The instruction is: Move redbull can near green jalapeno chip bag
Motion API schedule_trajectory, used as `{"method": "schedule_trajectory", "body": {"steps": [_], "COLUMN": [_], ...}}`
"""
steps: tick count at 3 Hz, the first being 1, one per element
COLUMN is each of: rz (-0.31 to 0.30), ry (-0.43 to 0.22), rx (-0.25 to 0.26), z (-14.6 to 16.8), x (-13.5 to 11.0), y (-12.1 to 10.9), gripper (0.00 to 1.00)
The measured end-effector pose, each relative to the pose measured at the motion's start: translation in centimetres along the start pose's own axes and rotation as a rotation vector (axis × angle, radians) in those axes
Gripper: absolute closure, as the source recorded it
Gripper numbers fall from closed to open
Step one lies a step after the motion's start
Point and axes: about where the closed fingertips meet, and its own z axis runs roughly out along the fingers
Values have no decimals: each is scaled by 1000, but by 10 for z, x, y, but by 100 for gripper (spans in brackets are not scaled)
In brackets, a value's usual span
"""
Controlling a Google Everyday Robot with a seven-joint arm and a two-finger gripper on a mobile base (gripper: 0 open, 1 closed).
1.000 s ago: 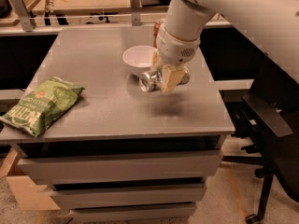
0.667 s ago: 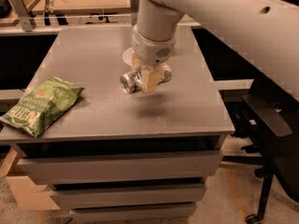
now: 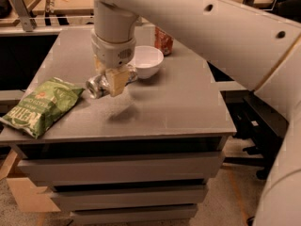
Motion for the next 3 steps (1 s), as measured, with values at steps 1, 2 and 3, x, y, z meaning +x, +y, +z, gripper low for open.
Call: {"method": "schedule_trajectory", "body": {"steps": [1,2,3], "rz": [-4,-5,-29], "ry": [-1,22,78], "rx": [1,-12,-55], "z": [0,4,13], "x": [-2,-10,-39], "y": [-1,-1,0], "gripper": [100,100,100]}}
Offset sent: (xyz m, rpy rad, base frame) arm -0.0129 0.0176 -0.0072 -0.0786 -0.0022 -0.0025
